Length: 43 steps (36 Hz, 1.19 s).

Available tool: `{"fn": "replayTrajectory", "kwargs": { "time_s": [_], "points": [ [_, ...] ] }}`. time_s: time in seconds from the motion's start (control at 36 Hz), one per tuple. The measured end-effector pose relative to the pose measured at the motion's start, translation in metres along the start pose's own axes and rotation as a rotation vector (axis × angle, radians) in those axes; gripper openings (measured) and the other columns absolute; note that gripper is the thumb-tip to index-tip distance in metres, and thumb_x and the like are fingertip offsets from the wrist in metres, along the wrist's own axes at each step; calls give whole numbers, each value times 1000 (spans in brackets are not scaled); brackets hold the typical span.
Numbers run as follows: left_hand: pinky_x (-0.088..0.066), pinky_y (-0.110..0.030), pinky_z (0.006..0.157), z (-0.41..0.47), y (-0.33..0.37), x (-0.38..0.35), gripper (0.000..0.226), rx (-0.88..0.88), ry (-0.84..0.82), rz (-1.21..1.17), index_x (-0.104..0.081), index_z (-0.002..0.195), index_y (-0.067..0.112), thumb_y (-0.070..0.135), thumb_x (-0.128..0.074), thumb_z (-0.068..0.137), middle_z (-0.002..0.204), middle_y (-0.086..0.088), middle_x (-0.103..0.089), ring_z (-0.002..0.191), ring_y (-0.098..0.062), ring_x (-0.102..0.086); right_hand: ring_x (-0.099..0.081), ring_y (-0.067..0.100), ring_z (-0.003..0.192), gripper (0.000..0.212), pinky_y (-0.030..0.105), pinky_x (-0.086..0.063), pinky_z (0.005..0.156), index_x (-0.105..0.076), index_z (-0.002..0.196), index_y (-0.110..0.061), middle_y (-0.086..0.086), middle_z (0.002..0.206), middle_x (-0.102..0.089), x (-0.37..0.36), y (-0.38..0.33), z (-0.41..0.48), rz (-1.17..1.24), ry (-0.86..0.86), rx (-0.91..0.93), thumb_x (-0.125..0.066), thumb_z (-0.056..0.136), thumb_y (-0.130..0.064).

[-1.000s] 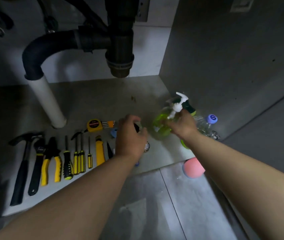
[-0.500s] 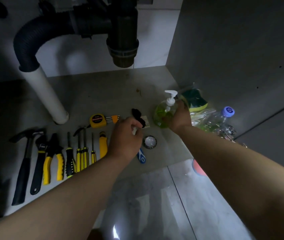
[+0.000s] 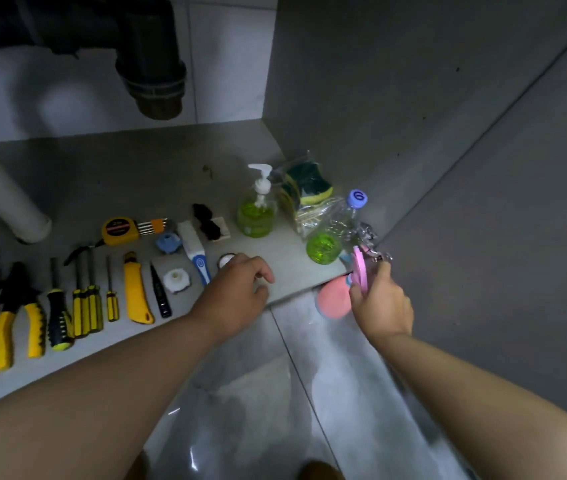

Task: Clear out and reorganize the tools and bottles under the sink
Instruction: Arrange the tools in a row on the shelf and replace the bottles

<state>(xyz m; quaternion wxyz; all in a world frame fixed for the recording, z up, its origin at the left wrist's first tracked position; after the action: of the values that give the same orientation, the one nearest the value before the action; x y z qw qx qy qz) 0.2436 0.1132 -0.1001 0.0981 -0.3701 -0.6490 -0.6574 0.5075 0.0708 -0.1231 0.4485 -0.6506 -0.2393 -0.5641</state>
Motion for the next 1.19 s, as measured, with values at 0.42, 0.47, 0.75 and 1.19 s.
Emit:
{"fn": "replayTrajectory", "kwargs": {
  "time_s": [0.42, 0.47, 0.75, 1.19],
  "points": [
    [-53, -42, 94, -14, 1, -7, 18, 49, -192, -101, -68, 104, 18, 12, -70, 88, 107, -7, -65, 99, -22, -64, -66, 34, 89, 20, 32, -45, 68, -63, 91, -26, 5, 88, -71, -11, -4, 11, 71, -129, -6, -64, 84, -45],
    [-52, -40, 95, -14, 2, -10, 28, 77, -196, -104, -65, 110, 19, 12, -75, 85, 110, -7, -62, 100, -24, -63, -62, 23, 73, 24, 31, -43, 61, -63, 82, -29, -7, 70, -62, 0, -9, 3, 150, -158, 123, -66, 84, -53],
    [-52, -32, 90, -20, 17, -18, 91, 116, -316, 19, -44, 138, 30, 41, -93, 63, 126, 3, -57, 112, -19, -57, -54, 19, 62, 8, 34, -59, 60, -74, 99, -15, 18, 88, -60, 78, -73, -23, 855, -563, 290, -71, 93, -19],
    [-55, -41, 96, -12, 17, 4, 83, 163, 56, -284, -47, 143, 24, 19, -87, 71, 129, -2, -61, 114, -24, -62, -72, 20, 91, 55, 44, -63, 76, -60, 119, -28, -2, 99, -67, 14, -121, -43, 871, -509, -66, -88, 72, -36]
  ]
}}
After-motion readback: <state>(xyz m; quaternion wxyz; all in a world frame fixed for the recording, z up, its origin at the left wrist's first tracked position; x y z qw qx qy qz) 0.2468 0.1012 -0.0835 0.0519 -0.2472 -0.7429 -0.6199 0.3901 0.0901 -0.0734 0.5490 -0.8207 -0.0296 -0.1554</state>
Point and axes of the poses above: each hand's wrist, its own z-axis towards the middle knuckle, its own x-axis out of the back of the hand, y = z × x, the point moved 3 cm from there along z, towards the middle knuckle
